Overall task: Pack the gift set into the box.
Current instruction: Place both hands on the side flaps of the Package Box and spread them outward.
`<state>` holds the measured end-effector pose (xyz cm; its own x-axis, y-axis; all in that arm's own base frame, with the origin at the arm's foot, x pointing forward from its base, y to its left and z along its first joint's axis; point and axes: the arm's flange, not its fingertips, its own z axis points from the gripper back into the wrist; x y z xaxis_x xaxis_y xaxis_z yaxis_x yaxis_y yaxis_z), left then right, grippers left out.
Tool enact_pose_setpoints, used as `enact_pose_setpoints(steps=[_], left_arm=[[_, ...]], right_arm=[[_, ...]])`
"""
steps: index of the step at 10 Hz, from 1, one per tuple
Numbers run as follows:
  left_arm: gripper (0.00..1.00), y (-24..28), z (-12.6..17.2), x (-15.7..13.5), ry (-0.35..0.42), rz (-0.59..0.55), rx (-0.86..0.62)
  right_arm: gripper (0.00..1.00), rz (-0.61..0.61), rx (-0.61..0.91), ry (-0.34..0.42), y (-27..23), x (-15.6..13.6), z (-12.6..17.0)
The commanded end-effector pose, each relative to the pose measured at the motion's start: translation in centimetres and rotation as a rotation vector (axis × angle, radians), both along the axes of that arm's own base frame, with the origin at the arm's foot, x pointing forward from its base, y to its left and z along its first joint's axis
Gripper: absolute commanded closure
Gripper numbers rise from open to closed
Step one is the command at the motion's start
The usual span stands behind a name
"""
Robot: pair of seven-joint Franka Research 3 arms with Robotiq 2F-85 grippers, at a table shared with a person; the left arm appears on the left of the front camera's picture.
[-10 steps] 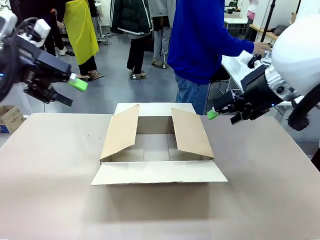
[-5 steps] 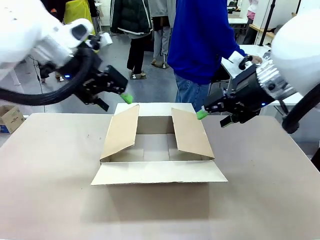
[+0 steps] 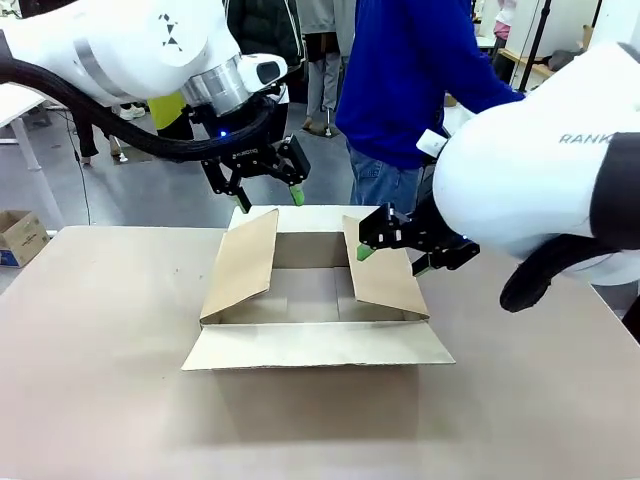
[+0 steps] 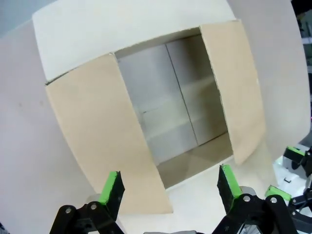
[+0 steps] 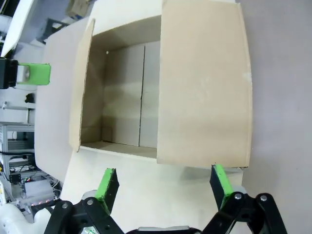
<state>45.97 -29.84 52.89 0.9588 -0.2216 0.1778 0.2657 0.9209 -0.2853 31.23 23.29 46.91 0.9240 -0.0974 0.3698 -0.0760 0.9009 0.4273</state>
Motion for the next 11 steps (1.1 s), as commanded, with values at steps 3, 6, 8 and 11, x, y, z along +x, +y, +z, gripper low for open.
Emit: enact_pose_setpoints(steps=[3,6,8,11], left_arm=[[0.00,-0.8,-1.5,-0.5,-0.083,0.169,0.043],[0.00,-3.7,-5.3,-1.8,-0.172,0.177,0.295],[0.00,-4.4,-7.1,-1.4,-0.170,0.199,0.401],[0.00,-4.7,-9.6,-0.5,-0.137,0.224,0.447]], right_arm=[[0.00,0.040,0.038,0.001,-0.6,-0.1,0.9],[0.00,0.040,0.038,0.001,-0.6,-0.1,0.9],[0.00,0.040,0.038,0.001,-0.6,-0.1,0.9],[0.00,0.040,0.038,0.001,-0.6,-0.1,0.9]])
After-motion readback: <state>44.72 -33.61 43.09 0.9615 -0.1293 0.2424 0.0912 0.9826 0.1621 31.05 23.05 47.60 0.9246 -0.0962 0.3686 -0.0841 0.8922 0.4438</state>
